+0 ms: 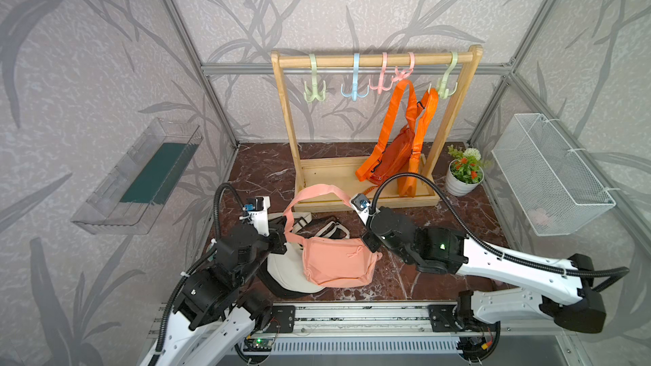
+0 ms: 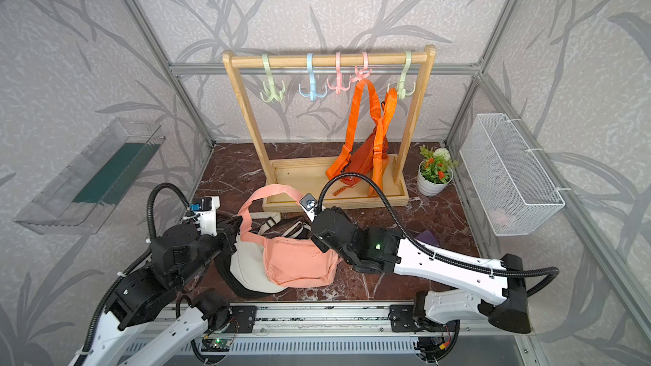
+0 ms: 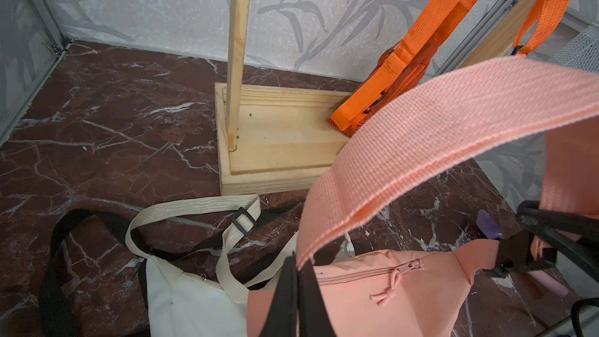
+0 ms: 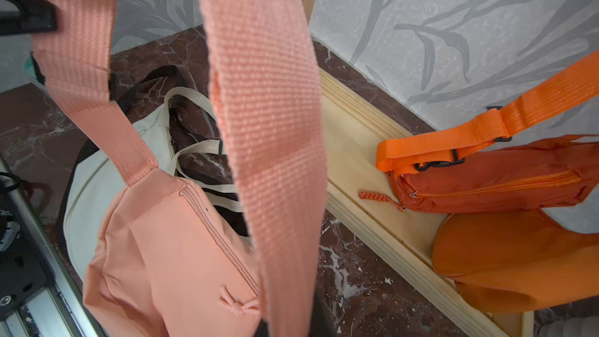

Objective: Take the bag off the hook
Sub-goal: Place the bag inside the bag.

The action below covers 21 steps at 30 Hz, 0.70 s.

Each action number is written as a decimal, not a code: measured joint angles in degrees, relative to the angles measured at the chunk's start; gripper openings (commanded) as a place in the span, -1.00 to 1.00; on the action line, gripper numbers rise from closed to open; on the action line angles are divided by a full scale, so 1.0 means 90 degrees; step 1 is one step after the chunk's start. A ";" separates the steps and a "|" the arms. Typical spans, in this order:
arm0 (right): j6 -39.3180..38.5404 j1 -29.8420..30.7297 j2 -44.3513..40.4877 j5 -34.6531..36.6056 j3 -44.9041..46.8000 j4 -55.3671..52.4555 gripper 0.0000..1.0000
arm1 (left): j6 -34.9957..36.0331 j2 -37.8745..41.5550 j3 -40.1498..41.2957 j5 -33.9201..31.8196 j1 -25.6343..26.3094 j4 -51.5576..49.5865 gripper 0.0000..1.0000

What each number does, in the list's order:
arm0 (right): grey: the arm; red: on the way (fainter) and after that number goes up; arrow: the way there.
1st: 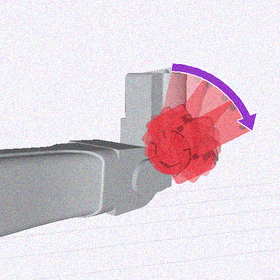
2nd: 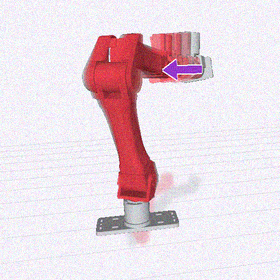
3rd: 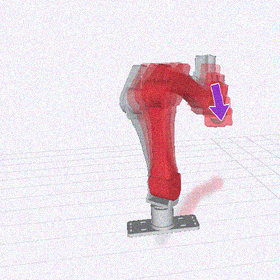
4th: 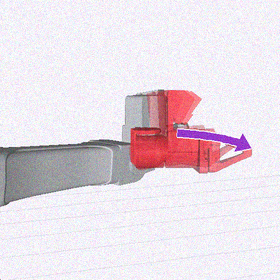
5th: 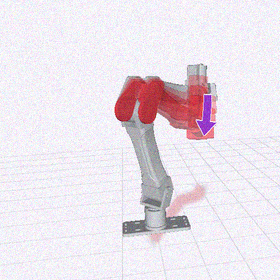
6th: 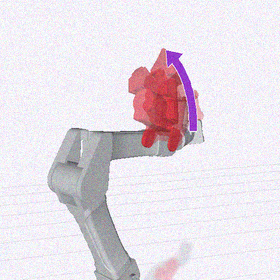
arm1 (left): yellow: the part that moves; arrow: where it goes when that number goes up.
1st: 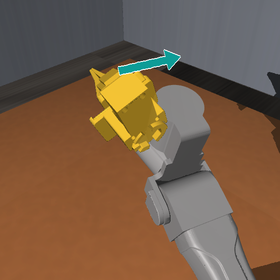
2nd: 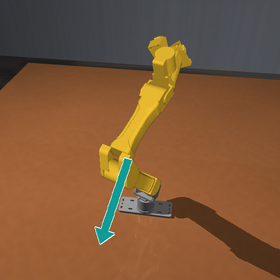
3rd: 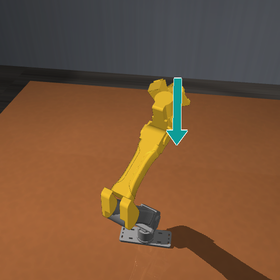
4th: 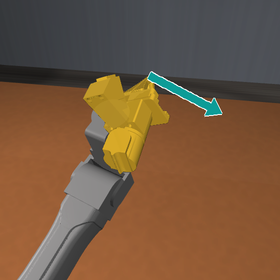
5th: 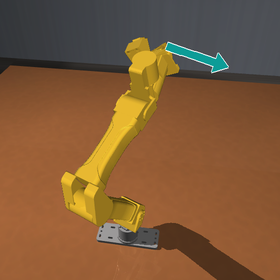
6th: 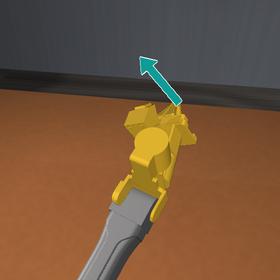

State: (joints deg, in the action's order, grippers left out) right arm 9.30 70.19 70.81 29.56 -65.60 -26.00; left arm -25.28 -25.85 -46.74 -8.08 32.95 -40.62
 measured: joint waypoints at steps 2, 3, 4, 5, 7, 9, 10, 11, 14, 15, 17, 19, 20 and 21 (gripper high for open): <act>0.0109 0.0000 -0.0012 0.0002 0.0126 0.0029 -0.63 | -0.0044 0.0002 0.0061 -0.0066 0.0000 0.0012 -1.00; 0.0165 0.0000 -0.0027 0.0002 0.0204 0.0063 -0.54 | -0.0061 0.0010 0.0100 -0.0100 0.0000 0.0022 -1.00; 0.0209 0.0000 -0.0041 0.0000 0.0284 0.0102 -0.45 | -0.0095 0.0041 0.0148 -0.0112 0.0000 0.0034 -1.00; 0.0243 0.0000 -0.0056 -0.0002 0.0335 0.0121 -0.39 | -0.0121 0.0080 0.0199 -0.0121 0.0000 0.0036 -1.00; 0.0316 0.0000 -0.0090 -0.0005 0.0415 0.0189 -0.28 | -0.0189 0.0243 0.0316 -0.0146 0.0000 0.0039 -1.00; 0.0350 0.0000 -0.0153 -0.0005 0.0454 0.0250 -0.22 | -0.0248 0.0381 0.0406 -0.0189 0.0000 0.0039 -0.85; 0.0352 0.0002 -0.0189 -0.0005 0.0459 0.0270 -0.20 | -0.0272 0.0449 0.0442 -0.0233 0.0000 0.0046 -0.73; 0.0352 0.0002 -0.0219 -0.0005 0.0459 0.0289 -0.18 | -0.0277 0.0508 0.0471 -0.0272 0.0000 0.0046 -0.65; 0.0352 0.0002 -0.0296 0.0000 0.0459 0.0372 -0.15 | -0.0342 0.0712 0.0544 -0.0398 0.0000 0.0095 -0.50; 0.0352 0.0002 -0.0304 0.0002 0.0459 0.0393 -0.14 | -0.0352 0.0789 0.0556 -0.0449 0.0000 0.0100 -0.45; 0.0352 0.0002 -0.0306 0.0002 0.0459 0.0406 -0.13 | -0.0362 0.0930 0.0568 -0.0539 0.0000 0.0146 -0.37; 0.0352 0.0002 -0.0306 0.0002 0.0459 0.0415 -0.13 | -0.0364 0.1037 0.0568 -0.0631 0.0000 0.0192 -0.32; 0.0355 0.0002 -0.0306 0.0002 0.0459 0.0423 -0.13 | -0.0362 0.1069 0.0568 -0.0661 0.0000 0.0199 -0.29; 0.0355 0.0002 -0.0306 0.0002 0.0459 0.0427 -0.13 | -0.0364 0.1083 0.0568 -0.0685 0.0000 0.0204 -0.24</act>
State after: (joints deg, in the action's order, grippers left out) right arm 12.49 70.22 68.05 29.58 -61.47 -22.15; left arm -28.56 -16.10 -41.63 -14.24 32.95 -38.79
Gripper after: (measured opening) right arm 0.434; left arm 0.355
